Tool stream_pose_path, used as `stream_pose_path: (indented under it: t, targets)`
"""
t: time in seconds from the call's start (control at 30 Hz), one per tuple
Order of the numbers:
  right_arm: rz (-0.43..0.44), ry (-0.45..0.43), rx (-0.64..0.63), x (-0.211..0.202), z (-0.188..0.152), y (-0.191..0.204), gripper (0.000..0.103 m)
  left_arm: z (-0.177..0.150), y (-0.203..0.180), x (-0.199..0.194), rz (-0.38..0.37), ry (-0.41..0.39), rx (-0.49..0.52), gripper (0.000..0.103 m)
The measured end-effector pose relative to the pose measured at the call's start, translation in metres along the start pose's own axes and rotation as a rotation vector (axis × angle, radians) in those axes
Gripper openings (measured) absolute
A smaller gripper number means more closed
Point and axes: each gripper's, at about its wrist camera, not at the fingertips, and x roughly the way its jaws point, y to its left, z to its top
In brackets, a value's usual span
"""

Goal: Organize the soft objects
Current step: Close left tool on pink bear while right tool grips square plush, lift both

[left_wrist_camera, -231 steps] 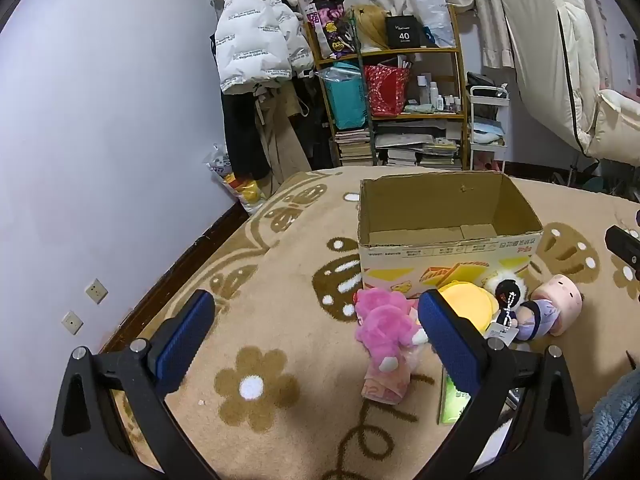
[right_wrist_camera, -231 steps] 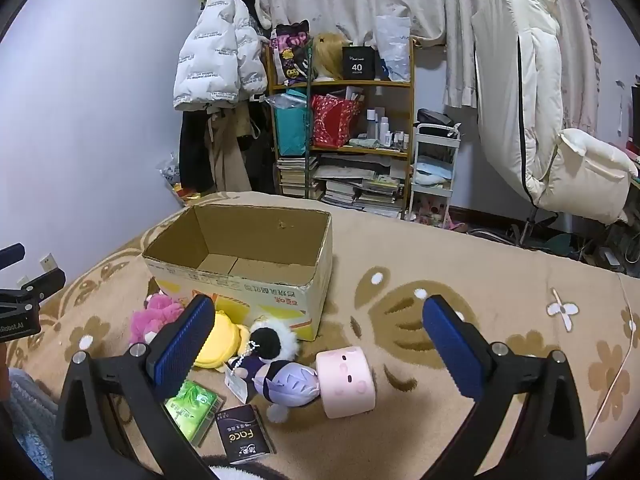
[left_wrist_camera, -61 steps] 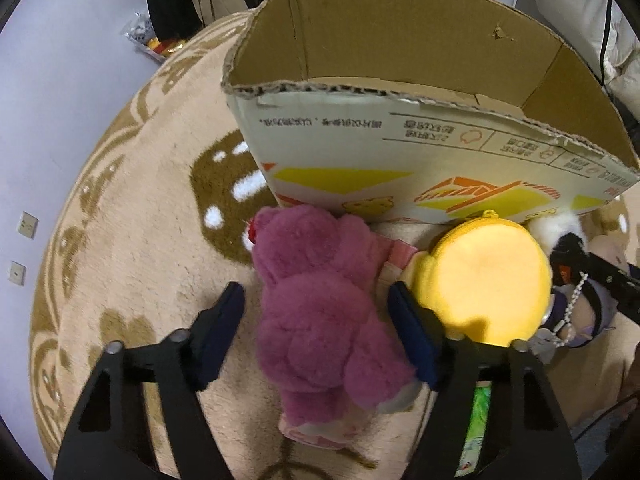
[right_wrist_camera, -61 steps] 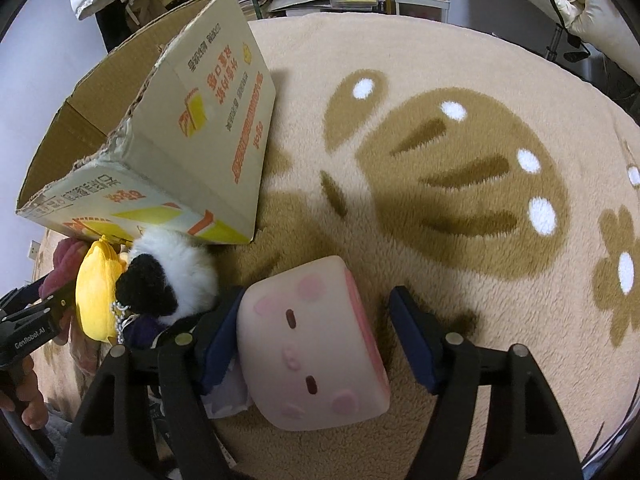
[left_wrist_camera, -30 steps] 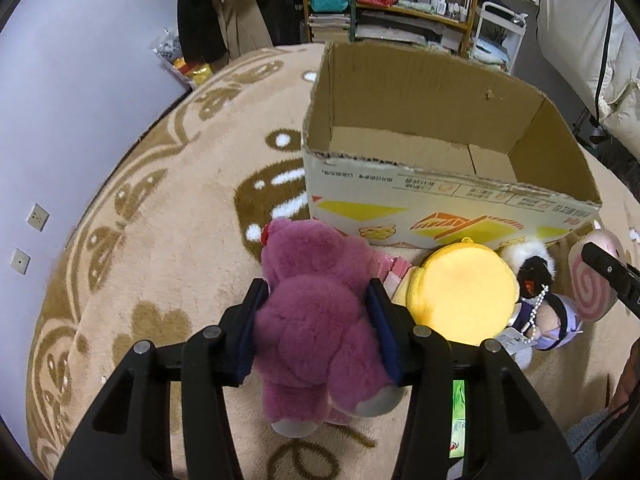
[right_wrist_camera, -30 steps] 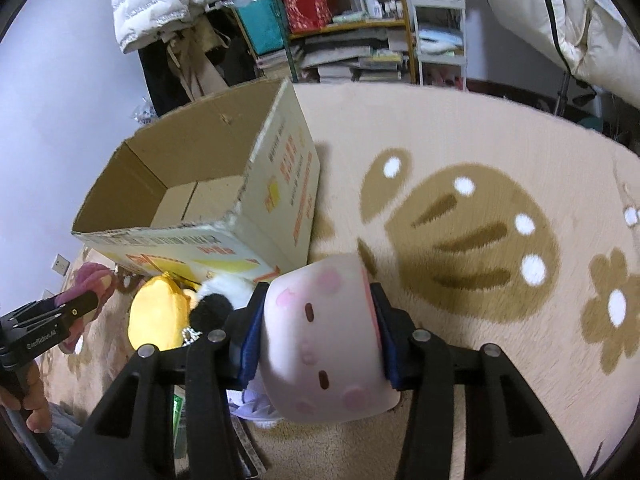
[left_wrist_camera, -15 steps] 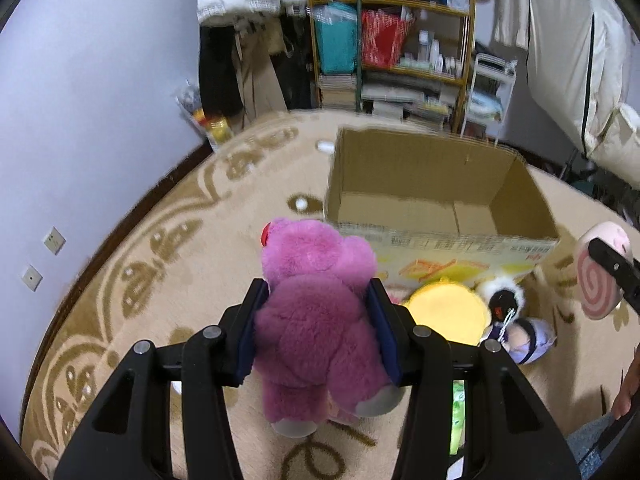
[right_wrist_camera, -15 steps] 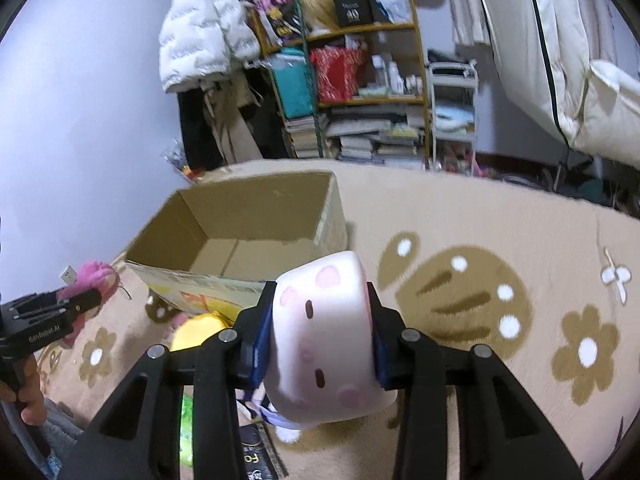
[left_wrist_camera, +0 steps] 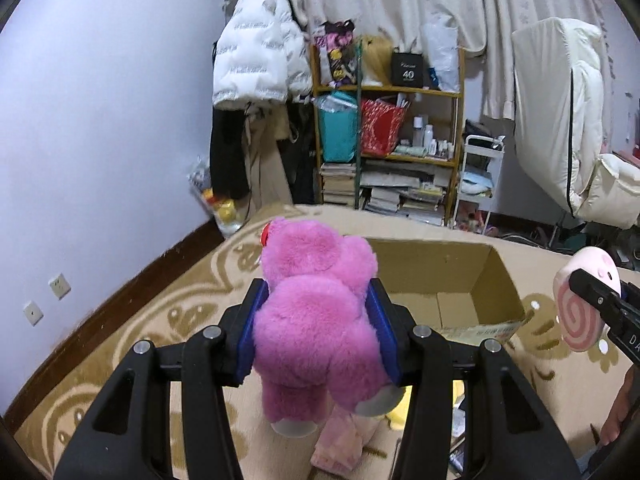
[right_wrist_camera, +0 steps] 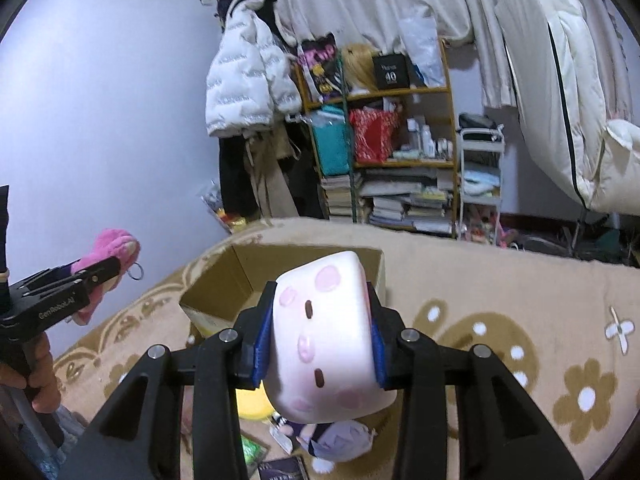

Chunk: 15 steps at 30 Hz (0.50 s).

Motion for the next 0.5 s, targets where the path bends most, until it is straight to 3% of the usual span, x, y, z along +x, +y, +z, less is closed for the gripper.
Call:
stream_pose_path:
  t: [0.2,0.5]
  targets:
    - [0.003,-0.033,0.003,0.010,0.005,0.001,0.041,0.012,-0.009,0.003,0.008,-0.042,0.029,0.048]
    - [-0.001,-0.083,-0.021,0.028,0.024,0.004,0.041,0.023,-0.009,0.023,0.018,-0.033,0.023,0.048]
